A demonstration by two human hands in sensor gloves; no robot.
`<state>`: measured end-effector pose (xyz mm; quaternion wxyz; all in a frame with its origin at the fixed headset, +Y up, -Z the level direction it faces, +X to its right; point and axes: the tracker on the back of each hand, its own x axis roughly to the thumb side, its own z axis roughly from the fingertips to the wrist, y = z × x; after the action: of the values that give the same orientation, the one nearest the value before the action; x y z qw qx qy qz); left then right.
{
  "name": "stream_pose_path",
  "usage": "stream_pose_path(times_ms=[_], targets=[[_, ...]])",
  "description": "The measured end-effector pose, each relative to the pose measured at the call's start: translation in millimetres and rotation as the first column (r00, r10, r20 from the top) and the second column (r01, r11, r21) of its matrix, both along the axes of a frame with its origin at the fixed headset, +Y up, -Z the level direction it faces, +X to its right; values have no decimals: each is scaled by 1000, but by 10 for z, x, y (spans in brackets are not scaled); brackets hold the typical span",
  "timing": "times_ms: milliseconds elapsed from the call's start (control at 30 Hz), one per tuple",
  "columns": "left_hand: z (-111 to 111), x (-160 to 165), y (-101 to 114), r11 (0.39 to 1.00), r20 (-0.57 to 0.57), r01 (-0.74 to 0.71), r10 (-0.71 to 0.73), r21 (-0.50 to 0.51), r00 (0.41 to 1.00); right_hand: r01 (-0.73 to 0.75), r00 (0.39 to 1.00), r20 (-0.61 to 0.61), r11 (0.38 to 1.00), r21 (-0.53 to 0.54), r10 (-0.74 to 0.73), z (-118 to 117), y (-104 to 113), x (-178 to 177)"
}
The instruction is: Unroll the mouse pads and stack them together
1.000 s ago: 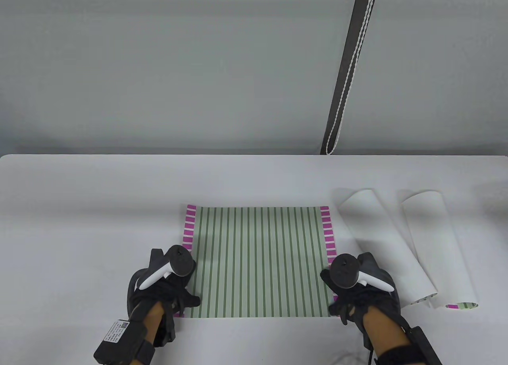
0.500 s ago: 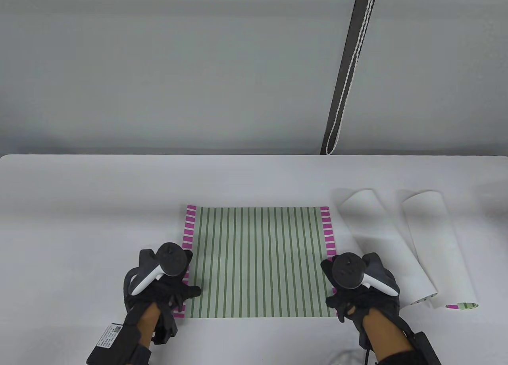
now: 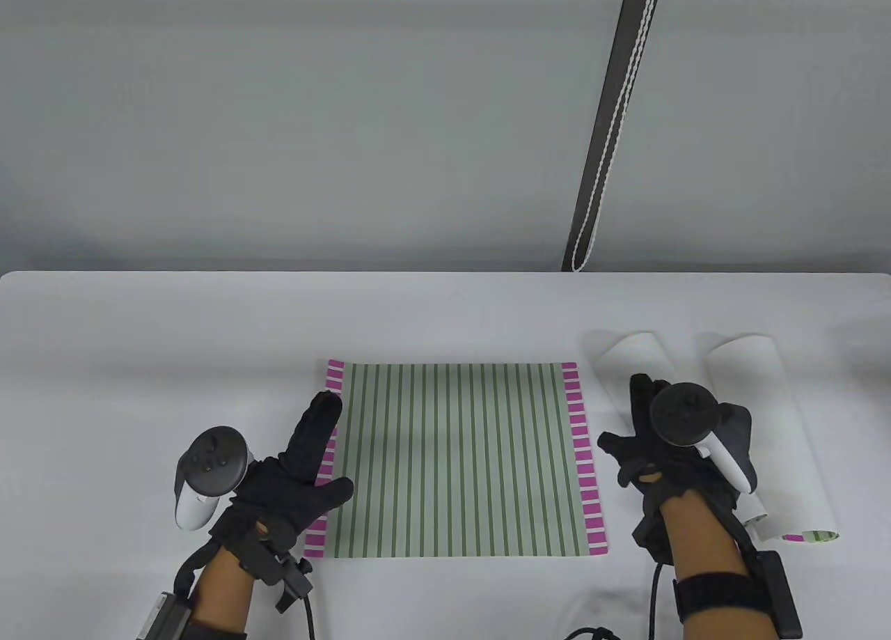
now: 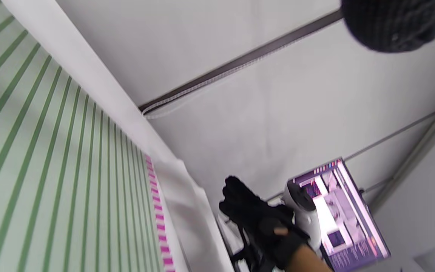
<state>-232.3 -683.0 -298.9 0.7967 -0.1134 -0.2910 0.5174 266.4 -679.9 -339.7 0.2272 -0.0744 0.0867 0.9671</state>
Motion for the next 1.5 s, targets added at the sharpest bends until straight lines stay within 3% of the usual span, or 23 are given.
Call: stream_pose_path(times_ms=[167, 267, 600, 933, 1067, 1167, 1300, 1400, 1500], targets=[[7, 35, -86, 999, 25, -16, 17, -42, 1000, -91, 985, 141, 994, -61, 99, -20, -223, 217], [2, 45, -139, 999, 25, 15, -14, -50, 1000, -218, 961, 140, 966, -139, 237, -42, -376, 296], [-21, 61, -228, 995, 16, 65, -64, -76, 998, -338, 917, 110, 894, -295, 384, -184, -736, 276], [-48, 31, -302, 991, 0, 77, -78, -110, 997, -496, 841, 120, 840, -220, 528, -223, -753, 191], [-46, 25, -314, 990, -5, 80, -82, -119, 997, -462, 857, 163, 869, -175, 488, -209, -643, 203], [-42, 22, -314, 988, -5, 89, -90, -124, 996, -355, 901, 217, 925, -133, 377, -182, -526, 264], [-39, 24, -298, 989, -10, 75, -77, -127, 997, -74, 963, 257, 997, -19, 76, -116, -375, 289], [-47, 26, -299, 990, -16, 62, -65, -125, 998, 67, 977, 198, 997, 49, -76, -81, -245, 218], [-63, 56, -294, 990, -65, 31, -41, -137, 997, 280, 958, 33, 955, 99, -284, -38, -125, 58]])
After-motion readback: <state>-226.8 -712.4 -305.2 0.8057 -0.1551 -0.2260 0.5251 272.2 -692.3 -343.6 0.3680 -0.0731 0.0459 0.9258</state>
